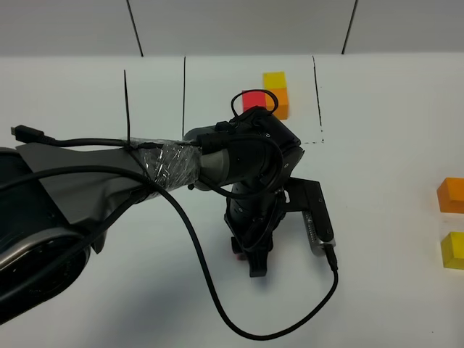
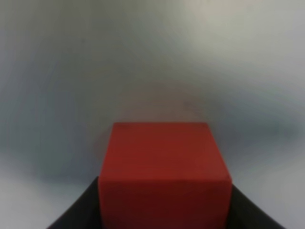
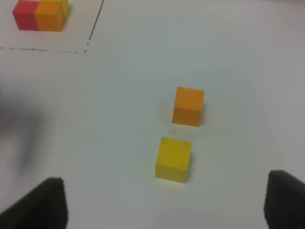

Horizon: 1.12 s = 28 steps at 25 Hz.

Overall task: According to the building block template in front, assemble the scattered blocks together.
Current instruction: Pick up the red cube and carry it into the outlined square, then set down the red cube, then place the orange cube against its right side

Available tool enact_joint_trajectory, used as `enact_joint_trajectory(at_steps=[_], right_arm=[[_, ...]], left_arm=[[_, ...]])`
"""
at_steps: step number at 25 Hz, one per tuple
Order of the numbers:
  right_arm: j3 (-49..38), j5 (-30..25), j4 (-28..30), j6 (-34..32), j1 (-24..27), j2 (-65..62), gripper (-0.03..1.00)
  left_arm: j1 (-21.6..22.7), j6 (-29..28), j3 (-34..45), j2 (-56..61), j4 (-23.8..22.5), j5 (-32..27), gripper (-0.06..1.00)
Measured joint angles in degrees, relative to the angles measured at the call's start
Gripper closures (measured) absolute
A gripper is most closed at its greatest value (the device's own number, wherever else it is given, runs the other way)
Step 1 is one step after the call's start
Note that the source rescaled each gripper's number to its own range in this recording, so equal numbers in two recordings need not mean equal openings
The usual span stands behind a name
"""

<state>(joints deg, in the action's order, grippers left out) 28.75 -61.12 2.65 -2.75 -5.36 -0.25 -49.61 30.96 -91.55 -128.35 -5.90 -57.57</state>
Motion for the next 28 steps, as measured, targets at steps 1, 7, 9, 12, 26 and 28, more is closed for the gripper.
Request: enact_joint_trajectory(at_steps=[1, 7, 9, 12, 26, 28], right_arm=[[0.0, 0.0, 0.0, 0.0, 0.0, 0.0, 0.27], [0.0, 0.0, 0.0, 0.0, 0.0, 0.0, 0.27], [0.0, 0.0, 0.0, 0.0, 0.0, 0.0, 0.27], [0.0, 0.0, 0.0, 0.0, 0.0, 0.0, 0.27], [0.0, 0.0, 0.0, 0.0, 0.0, 0.0, 0.27], [0.0, 0.0, 0.0, 0.0, 0.0, 0.0, 0.27]], left_arm=[[0.0, 0.1, 0.0, 0.0, -0.2, 0.0, 0.94], [0.0, 2.5, 0.0, 0.0, -0.5, 0.0, 0.94], [0.0, 2.7, 0.0, 0.0, -0.6, 0.1, 0.94], [0.0, 3.1, 0.0, 0.0, -0.6, 0.1, 0.94], [0.0, 4.1, -0.3, -0.1, -3.3, -0.6, 0.30], [0.0, 3.9, -0.9, -0.1, -3.4, -1.7, 0.13]])
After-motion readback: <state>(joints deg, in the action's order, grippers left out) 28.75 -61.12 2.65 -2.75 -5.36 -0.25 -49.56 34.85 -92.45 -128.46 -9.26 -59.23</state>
